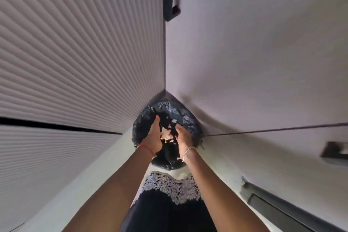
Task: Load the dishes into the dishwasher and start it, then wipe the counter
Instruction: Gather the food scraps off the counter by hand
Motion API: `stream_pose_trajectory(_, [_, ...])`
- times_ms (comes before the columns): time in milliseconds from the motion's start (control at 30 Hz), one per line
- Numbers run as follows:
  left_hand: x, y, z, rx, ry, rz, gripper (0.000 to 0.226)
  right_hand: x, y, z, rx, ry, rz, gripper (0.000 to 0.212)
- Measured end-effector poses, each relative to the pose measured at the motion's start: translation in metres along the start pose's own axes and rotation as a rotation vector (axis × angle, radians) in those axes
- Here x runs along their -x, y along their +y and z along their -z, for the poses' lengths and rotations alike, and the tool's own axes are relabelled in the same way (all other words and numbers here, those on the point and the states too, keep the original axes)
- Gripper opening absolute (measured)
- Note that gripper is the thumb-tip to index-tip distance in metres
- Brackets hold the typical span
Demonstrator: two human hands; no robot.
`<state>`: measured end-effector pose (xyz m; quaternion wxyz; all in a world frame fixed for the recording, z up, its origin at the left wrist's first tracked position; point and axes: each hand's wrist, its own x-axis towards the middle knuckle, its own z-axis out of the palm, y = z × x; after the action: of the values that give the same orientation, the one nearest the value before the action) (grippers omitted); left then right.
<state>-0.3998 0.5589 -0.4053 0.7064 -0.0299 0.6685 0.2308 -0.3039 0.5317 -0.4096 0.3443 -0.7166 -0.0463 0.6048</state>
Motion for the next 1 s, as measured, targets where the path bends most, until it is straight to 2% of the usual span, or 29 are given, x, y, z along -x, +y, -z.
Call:
stream_pose_trajectory(33, [-0.022,-0.003,0.000,-0.106,0.081,-0.074,0.055,-0.011,0.002,-0.003,0.121,0.008,0.000,0.039])
stream_pose_trajectory(67, [-0.035,-0.005,0.001,-0.177,0.127,-0.154,0.061,-0.022,0.003,-0.006,0.215,0.019,0.001,0.041])
stream_pose_trajectory(133, [-0.037,-0.007,0.001,-0.171,0.131,-0.176,0.053,-0.037,0.007,-0.007,0.325,0.040,0.007,0.045])
stream_pose_trajectory(200, [-0.033,0.000,-0.009,-0.196,0.206,-0.159,0.047,-0.041,0.006,-0.006,0.372,0.063,0.019,0.048])
stream_pose_trajectory(300, [-0.030,0.012,-0.012,-0.261,0.221,-0.195,0.018,-0.037,0.000,-0.001,0.460,0.055,0.064,0.034])
stream_pose_trajectory(400, [-0.004,0.016,-0.010,-0.363,0.248,-0.268,0.009,-0.015,-0.012,0.002,0.366,0.126,0.057,0.019])
stream_pose_trajectory(467, [0.024,0.022,-0.011,-0.499,0.239,-0.394,0.027,0.010,-0.029,0.002,0.442,0.192,0.143,0.017])
stream_pose_trajectory(533, [0.053,0.027,-0.010,-0.659,0.203,-0.465,0.043,0.042,-0.048,0.002,0.619,0.140,0.199,0.024])
stream_pose_trajectory(633, [0.098,0.043,-0.005,-0.926,0.119,-0.445,0.033,0.095,-0.080,0.009,0.772,0.031,0.213,0.032])
stream_pose_trajectory(767, [0.186,0.068,-0.004,-0.861,0.059,-0.420,0.014,0.168,-0.123,0.014,0.959,-0.076,0.260,0.014])
stream_pose_trajectory(867, [0.256,0.083,-0.011,-0.850,-0.008,-0.321,0.024,0.224,-0.159,0.017,1.028,-0.092,0.299,0.025])
stream_pose_trajectory(1000, [0.343,0.103,-0.017,-0.871,-0.063,-0.413,0.021,0.295,-0.213,0.018,1.116,-0.137,0.406,0.019])
